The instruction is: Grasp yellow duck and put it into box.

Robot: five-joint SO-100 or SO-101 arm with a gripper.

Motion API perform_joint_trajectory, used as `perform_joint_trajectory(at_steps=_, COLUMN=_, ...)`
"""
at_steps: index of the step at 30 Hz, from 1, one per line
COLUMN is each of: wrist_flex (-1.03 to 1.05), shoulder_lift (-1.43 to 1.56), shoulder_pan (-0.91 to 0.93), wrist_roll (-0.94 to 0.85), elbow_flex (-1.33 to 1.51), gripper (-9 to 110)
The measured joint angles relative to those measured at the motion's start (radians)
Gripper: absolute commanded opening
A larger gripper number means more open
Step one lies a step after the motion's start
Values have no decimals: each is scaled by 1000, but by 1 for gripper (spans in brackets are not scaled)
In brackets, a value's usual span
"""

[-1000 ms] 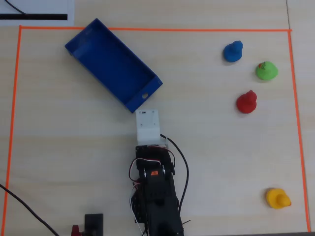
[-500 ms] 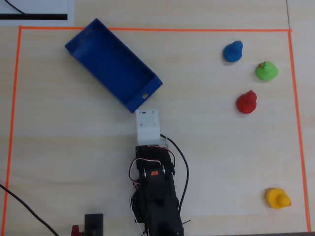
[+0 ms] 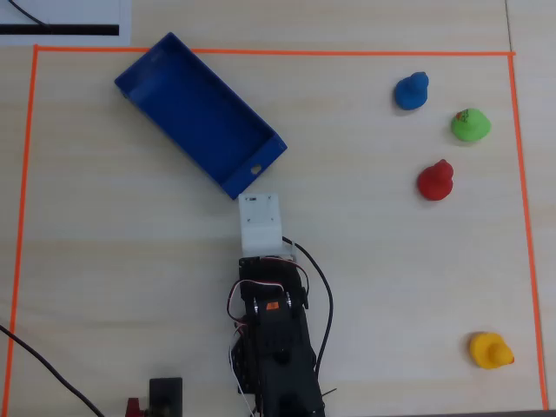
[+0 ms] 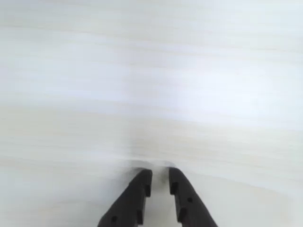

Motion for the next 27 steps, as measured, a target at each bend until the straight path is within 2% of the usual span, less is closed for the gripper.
perform_joint_trajectory(at_steps=9, wrist_flex=-379, shoulder_lift=-183, shoulder_pan=158, wrist_roll=-12, elbow_flex=-69, gripper=0)
perform_joint_trajectory(at_steps=18, wrist_flex=-540, shoulder_lift=-538, shoulder_pan=321, wrist_roll=14, elbow_flex=-463, gripper=0)
perform_joint_trajectory(at_steps=27, wrist_flex=-758, shoulder_lift=-910, shoulder_pan=661, wrist_roll=64, elbow_flex=-819, gripper=0)
